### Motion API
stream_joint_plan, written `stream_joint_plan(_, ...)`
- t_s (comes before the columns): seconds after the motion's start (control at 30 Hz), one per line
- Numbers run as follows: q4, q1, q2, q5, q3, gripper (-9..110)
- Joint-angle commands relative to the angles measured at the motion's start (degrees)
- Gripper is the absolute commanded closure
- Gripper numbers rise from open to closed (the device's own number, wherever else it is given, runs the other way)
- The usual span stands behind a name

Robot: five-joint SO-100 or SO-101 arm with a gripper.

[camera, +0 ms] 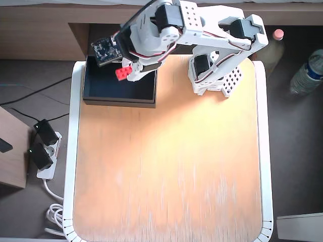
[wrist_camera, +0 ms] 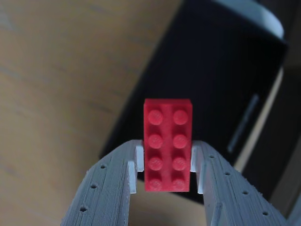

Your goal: Grasp a lego block and put it in the bin.

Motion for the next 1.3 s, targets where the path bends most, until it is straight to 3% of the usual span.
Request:
stream_joint_plan(0.0, -2.55, 5.54, 2.64, 3.08, 3.25, 101)
stream_joint_plan(0.67, -37.0, 12.39, 1.14, -0.97, 27.51, 101)
stream_joint_plan(1.0, -40.43, 12.48, -0.44, -1.05, 29.79, 101)
stream_joint_plan(1.27, -46.93, 11.43, -0.35, -1.05, 36.39, 92)
